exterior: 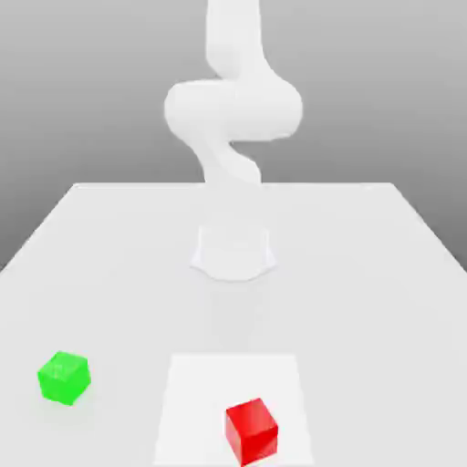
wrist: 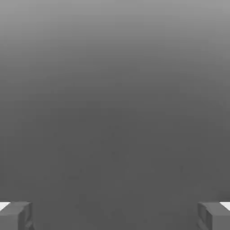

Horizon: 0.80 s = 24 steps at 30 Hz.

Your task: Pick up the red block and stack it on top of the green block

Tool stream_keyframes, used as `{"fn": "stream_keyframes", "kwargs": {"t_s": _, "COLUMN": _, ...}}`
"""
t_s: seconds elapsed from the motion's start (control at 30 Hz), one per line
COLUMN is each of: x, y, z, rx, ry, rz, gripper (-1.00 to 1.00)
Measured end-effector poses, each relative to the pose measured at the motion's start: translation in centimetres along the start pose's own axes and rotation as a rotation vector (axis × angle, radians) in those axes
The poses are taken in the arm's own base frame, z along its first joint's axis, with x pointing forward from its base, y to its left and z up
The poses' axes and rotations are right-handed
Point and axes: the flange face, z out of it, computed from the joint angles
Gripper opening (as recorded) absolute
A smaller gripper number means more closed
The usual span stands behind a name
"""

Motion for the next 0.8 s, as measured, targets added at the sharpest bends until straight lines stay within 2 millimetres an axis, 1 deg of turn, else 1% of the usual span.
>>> {"fn": "stream_keyframes", "kwargs": {"t_s": 0.1, "x": -0.5, "y": 0.4, "z": 6.4, "rx": -0.046, "ry": -0.083, "rz": -0.043, "gripper": 0.00}}
{"fn": "stream_keyframes", "kwargs": {"t_s": 0.2, "x": -1.6, "y": 1.2, "z": 12.3, "rx": -0.091, "ry": -0.161, "rz": -0.085, "gripper": 0.00}}
{"fn": "stream_keyframes", "kwargs": {"t_s": 0.3, "x": -3.3, "y": 2.4, "z": 18.0, "rx": -0.138, "ry": -0.237, "rz": -0.128, "gripper": 0.00}}
{"fn": "stream_keyframes", "kwargs": {"t_s": 0.43, "x": -6.2, "y": 4.6, "z": 25.0, "rx": -0.202, "ry": -0.335, "rz": -0.187, "gripper": 0.00}}
{"fn": "stream_keyframes", "kwargs": {"t_s": 0.53, "x": -8.9, "y": 6.8, "z": 29.7, "rx": -0.251, "ry": -0.406, "rz": -0.232, "gripper": 0.00}}
{"fn": "stream_keyframes", "kwargs": {"t_s": 0.63, "x": -12.0, "y": 9.3, "z": 33.9, "rx": -0.302, "ry": -0.476, "rz": -0.281, "gripper": 0.00}}
{"fn": "stream_keyframes", "kwargs": {"t_s": 0.8, "x": -17.3, "y": 14.6, "z": 39.7, "rx": -0.392, "ry": -0.585, "rz": -0.359, "gripper": 0.00}}
